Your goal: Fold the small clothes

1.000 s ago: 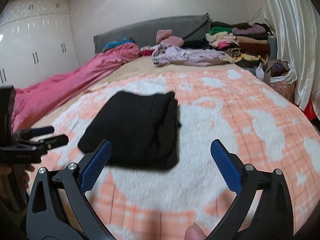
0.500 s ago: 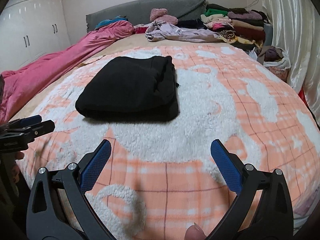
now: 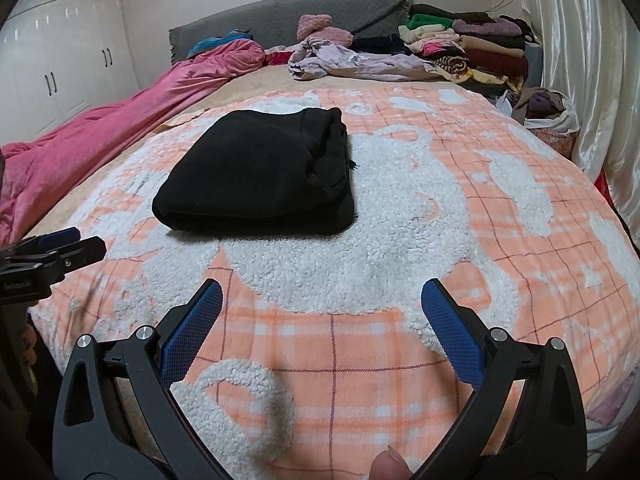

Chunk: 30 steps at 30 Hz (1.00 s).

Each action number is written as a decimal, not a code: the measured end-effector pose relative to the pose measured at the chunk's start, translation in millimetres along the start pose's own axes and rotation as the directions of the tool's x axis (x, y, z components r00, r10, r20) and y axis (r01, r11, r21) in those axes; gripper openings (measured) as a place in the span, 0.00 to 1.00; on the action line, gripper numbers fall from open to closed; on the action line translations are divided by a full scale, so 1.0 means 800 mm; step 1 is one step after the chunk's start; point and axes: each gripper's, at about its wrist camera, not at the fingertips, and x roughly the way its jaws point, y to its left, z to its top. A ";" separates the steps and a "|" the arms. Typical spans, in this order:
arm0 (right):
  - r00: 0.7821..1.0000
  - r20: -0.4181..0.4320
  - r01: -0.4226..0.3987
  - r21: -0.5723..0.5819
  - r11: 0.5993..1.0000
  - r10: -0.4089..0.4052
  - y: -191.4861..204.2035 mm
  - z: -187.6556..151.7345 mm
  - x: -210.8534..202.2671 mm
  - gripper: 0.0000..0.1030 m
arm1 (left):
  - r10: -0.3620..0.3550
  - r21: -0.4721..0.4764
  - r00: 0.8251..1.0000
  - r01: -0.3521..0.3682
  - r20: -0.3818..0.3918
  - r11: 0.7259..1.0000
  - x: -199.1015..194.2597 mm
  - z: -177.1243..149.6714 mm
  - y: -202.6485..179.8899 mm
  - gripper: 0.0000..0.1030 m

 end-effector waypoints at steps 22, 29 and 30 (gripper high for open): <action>1.000 -0.002 0.006 -0.002 1.000 -0.006 0.001 -0.001 -0.002 0.91 | 0.002 0.000 1.000 -0.002 -0.001 1.000 -0.003 0.001 0.000 0.96; 1.000 -0.002 0.005 -0.005 1.000 -0.005 0.001 0.000 -0.003 0.91 | -0.002 -0.003 1.000 0.002 -0.003 1.000 -0.005 0.001 0.000 0.96; 1.000 -0.002 0.005 -0.004 1.000 -0.005 0.001 0.000 -0.002 0.91 | -0.001 -0.004 1.000 0.001 -0.003 1.000 -0.005 0.001 0.000 0.96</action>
